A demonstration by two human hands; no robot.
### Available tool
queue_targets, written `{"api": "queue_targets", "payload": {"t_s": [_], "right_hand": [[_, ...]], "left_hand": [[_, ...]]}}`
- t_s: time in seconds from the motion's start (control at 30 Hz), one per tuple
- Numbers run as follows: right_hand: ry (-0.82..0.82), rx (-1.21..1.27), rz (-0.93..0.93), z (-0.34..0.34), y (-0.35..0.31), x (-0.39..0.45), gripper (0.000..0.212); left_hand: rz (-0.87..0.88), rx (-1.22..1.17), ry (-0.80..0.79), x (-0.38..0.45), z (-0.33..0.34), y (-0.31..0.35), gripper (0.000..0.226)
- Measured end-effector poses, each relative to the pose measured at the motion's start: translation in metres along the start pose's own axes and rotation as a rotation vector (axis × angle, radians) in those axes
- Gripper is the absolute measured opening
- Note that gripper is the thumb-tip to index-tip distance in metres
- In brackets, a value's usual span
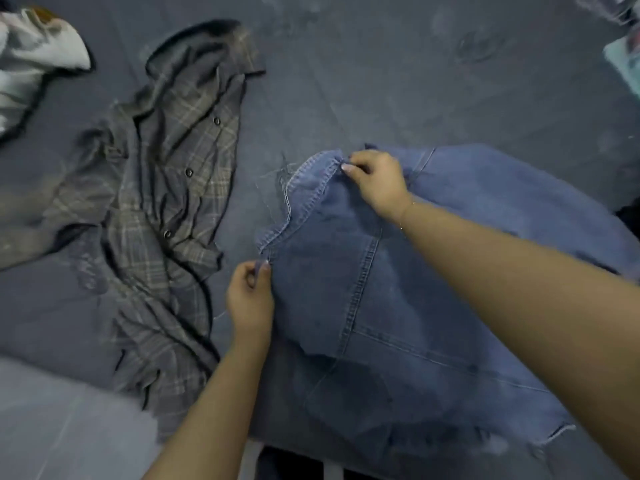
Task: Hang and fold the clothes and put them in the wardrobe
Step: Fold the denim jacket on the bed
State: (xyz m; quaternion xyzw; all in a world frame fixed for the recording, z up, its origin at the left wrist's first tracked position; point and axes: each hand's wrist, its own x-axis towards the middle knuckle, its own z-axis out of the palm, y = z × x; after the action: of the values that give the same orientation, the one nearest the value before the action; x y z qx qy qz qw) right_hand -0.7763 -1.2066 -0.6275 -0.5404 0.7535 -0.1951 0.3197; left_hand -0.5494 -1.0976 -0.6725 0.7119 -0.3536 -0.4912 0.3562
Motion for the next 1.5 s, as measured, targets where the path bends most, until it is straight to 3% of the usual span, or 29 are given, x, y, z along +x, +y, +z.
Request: {"api": "queue_targets", "payload": {"t_s": [0.07,0.17,0.23,0.4,0.5,0.6,0.67,0.73,0.8,0.9,1.0,1.07,1.17,1.23,1.33,1.5], "right_hand": [[-0.103,0.069,0.062,0.020,0.010,0.002,0.015],[-0.222,0.278,0.092,0.024,0.020,-0.007,0.064],[-0.190,0.423,0.051,0.017,0.024,-0.018,0.070],[0.032,0.564,0.103,-0.027,0.051,-0.078,0.040],[0.097,0.532,0.201,-0.050,0.082,-0.138,0.030],[0.181,0.592,0.368,-0.052,0.113,-0.215,0.022],[0.225,0.724,0.560,-0.042,0.135,-0.268,0.021],[0.255,0.842,0.791,-0.029,0.154,-0.312,0.022],[0.347,0.932,1.024,-0.015,0.170,-0.348,0.025],[0.548,1.030,1.274,0.002,0.189,-0.380,0.024],[0.582,1.297,1.435,0.006,0.200,-0.391,0.011],[0.648,1.506,1.394,-0.002,0.204,-0.391,0.015],[0.739,1.678,1.180,-0.020,0.215,-0.387,0.033],[0.644,1.658,1.064,-0.033,0.226,-0.382,0.042],[0.454,1.554,1.034,-0.053,0.234,-0.377,0.044],[0.596,1.516,0.897,-0.103,0.241,-0.387,0.040]], "left_hand": [[-0.034,0.004,-0.034,0.007,-0.002,-0.011,0.007],[-0.144,0.003,-0.069,0.013,-0.001,-0.010,0.006],[-0.204,0.050,-0.089,0.012,-0.001,-0.003,0.014],[0.066,0.428,-0.114,0.000,0.010,0.034,0.069],[-0.090,0.344,-0.069,-0.018,0.020,0.045,0.094],[-0.491,0.071,-0.027,-0.047,0.011,0.032,0.071],[-0.613,-0.132,-0.196,-0.069,0.000,0.011,0.061],[-0.577,-0.259,-0.381,-0.090,-0.007,-0.005,0.050],[-0.532,-0.245,-0.438,-0.102,-0.009,-0.016,0.044],[-0.511,-0.128,-0.320,-0.110,-0.003,-0.016,0.043],[-0.402,-0.070,-0.159,-0.110,0.005,-0.010,0.027],[-0.321,-0.082,-0.101,-0.113,0.009,-0.003,0.024],[-0.304,-0.090,-0.163,-0.123,0.009,-0.006,0.043],[-0.342,-0.096,-0.226,-0.131,0.007,-0.014,0.048],[-0.336,-0.064,-0.210,-0.142,0.004,-0.016,0.046],[-0.285,-0.098,-0.223,-0.159,-0.009,0.021,0.042]]}}
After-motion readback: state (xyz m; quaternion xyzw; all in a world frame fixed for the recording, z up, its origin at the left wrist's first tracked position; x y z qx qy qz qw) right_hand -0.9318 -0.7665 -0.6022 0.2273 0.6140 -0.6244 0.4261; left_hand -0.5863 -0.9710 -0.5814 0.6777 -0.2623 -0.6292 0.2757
